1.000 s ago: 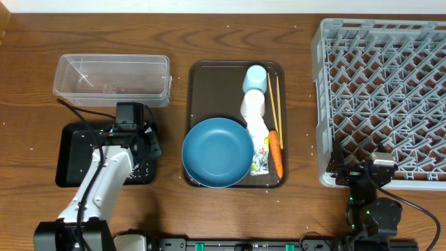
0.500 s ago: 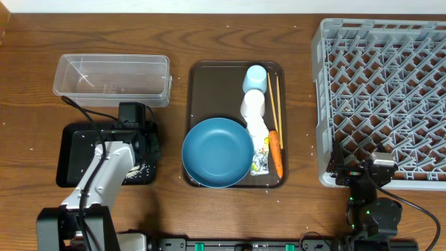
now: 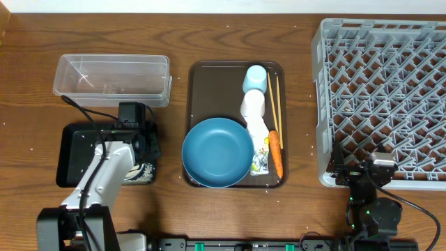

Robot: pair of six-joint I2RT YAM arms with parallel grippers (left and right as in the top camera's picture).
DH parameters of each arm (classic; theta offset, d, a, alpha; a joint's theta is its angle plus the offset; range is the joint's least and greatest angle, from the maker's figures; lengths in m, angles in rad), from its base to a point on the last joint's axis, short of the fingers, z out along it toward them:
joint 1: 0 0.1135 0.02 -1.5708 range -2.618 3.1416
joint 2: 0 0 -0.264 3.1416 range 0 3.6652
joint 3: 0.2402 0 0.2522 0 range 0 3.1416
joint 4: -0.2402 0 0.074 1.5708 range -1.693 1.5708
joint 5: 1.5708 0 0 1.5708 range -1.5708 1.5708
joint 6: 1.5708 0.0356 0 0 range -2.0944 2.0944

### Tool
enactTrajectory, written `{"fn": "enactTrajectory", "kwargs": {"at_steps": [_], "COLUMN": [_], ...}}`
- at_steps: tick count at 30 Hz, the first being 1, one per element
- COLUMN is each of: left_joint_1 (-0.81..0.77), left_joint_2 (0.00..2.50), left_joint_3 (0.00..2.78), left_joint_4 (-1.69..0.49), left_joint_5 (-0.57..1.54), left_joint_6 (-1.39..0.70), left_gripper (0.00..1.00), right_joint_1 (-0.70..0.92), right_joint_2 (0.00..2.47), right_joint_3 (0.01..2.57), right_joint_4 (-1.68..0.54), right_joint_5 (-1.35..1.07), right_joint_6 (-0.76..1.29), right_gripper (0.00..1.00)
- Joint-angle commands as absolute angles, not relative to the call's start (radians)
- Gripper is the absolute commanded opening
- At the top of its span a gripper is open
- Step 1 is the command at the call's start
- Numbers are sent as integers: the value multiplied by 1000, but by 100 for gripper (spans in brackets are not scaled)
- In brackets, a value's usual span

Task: Sort waste into correct bins and load items into the dishwasher rack
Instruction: 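Tilt the rice bowl with the left gripper over the black tray, then invert the rice bowl further to shake rice onto the black tray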

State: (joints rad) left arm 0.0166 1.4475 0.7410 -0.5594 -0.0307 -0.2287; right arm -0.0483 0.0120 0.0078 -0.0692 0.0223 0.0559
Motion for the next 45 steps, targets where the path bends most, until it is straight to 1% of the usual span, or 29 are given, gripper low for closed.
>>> {"fn": "enactTrajectory", "kwargs": {"at_steps": [1, 7, 16, 19, 22, 31, 35, 38, 45], "left_joint_1": [17, 17, 19, 49, 123, 553, 678, 733, 763], "left_joint_2": [1436, 1372, 1213, 1164, 1136, 1171, 1185, 1196, 1277], "left_joint_3": [770, 814, 818, 818, 818, 816, 816, 813, 775], "left_joint_4": [-579, -586, -577, -569, -551, -502, -502, -502, -496], "left_joint_5": [-15, 66, 157, 177, 291, 942, 1174, 1261, 1320], "left_joint_6": [-226, -228, -308, -332, -339, -326, -281, -270, -254], "left_gripper": [6, 6, 6, 6, 6, 6, 6, 6, 6], "right_joint_1": [-59, -59, -59, -59, -59, -59, -59, -59, -59], "right_joint_2": [7, 7, 7, 7, 7, 7, 7, 7, 7], "right_joint_3": [6, 6, 6, 6, 6, 6, 6, 6, 6], "right_joint_4": [-72, -72, -72, -72, -72, -72, -72, -72, -72], "right_joint_5": [26, 26, 26, 26, 26, 26, 26, 26, 26], "right_joint_6": [54, 54, 54, 54, 54, 54, 54, 54, 54], "right_gripper": [99, 99, 99, 99, 99, 99, 99, 99, 99]}}
